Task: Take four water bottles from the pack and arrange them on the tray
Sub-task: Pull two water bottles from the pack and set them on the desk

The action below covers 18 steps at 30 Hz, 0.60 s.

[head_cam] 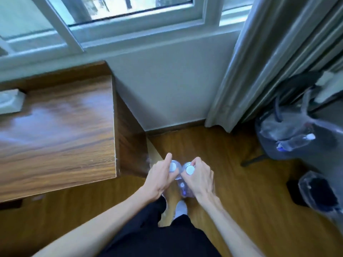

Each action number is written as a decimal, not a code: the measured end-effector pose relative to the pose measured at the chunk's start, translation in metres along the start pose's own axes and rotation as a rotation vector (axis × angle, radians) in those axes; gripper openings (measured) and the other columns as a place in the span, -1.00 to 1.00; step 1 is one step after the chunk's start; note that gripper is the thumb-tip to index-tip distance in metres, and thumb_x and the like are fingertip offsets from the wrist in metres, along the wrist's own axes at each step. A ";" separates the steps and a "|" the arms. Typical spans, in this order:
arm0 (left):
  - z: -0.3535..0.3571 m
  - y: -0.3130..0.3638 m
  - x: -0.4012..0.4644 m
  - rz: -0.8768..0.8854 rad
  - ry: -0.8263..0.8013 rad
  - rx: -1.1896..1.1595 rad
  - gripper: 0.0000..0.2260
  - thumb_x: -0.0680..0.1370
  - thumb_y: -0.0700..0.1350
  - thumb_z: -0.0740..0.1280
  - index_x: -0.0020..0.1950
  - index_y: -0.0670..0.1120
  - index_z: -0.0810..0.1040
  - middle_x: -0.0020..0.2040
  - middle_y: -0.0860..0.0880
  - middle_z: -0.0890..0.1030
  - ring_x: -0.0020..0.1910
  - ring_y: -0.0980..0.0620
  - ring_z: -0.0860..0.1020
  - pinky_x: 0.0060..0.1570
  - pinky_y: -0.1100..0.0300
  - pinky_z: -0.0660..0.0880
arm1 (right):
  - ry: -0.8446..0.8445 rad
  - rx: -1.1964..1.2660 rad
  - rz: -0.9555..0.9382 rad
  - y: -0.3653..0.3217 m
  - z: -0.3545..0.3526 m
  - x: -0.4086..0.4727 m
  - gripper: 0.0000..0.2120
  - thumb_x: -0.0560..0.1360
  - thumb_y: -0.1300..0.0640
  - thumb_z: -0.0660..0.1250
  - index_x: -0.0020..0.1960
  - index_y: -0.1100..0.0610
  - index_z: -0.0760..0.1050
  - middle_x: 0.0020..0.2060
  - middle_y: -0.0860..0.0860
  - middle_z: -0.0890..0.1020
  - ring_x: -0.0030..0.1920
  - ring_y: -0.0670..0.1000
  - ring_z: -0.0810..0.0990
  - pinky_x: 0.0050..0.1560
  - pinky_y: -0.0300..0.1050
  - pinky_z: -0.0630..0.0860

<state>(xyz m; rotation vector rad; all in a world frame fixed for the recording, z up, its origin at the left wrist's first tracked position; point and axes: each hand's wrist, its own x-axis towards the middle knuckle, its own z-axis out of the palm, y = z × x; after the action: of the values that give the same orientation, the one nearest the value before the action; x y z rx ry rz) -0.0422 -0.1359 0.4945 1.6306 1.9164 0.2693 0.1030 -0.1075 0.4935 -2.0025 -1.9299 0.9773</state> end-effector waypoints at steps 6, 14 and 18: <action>-0.060 0.013 -0.056 -0.109 0.201 -0.113 -0.70 0.53 0.05 0.34 -0.02 0.02 0.21 -0.23 0.08 0.50 -0.36 -0.06 0.47 -0.46 0.41 0.23 | -0.008 -0.067 -0.321 -0.051 -0.036 -0.023 -0.74 0.34 -0.08 0.47 -0.13 0.02 0.47 -0.25 -0.08 0.58 -0.27 -0.06 0.59 -0.28 -0.20 0.57; -0.132 -0.015 -0.134 -0.262 0.517 -0.276 -0.70 0.47 0.13 0.38 -0.20 0.03 0.30 -0.38 0.04 0.57 -0.41 0.02 0.54 -0.46 0.22 0.41 | -0.041 -0.025 -0.665 -0.156 -0.056 -0.066 -0.76 0.31 -0.04 0.49 -0.22 0.00 0.45 -0.35 -0.12 0.57 -0.38 -0.11 0.54 -0.41 -0.43 0.39; -0.175 -0.040 -0.173 -0.302 0.676 -0.332 -0.66 0.45 0.12 0.42 -0.24 0.03 0.28 -0.46 0.05 0.51 -0.42 0.09 0.52 -0.49 0.27 0.38 | -0.079 -0.038 -0.796 -0.220 -0.047 -0.089 -0.74 0.29 -0.07 0.47 -0.24 0.02 0.43 -0.37 -0.09 0.56 -0.36 -0.07 0.54 -0.40 -0.33 0.39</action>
<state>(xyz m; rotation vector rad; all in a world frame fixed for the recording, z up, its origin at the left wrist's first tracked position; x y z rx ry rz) -0.1621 -0.2696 0.6674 1.0804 2.3990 1.0541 -0.0438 -0.1481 0.6810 -1.0158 -2.4646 0.7925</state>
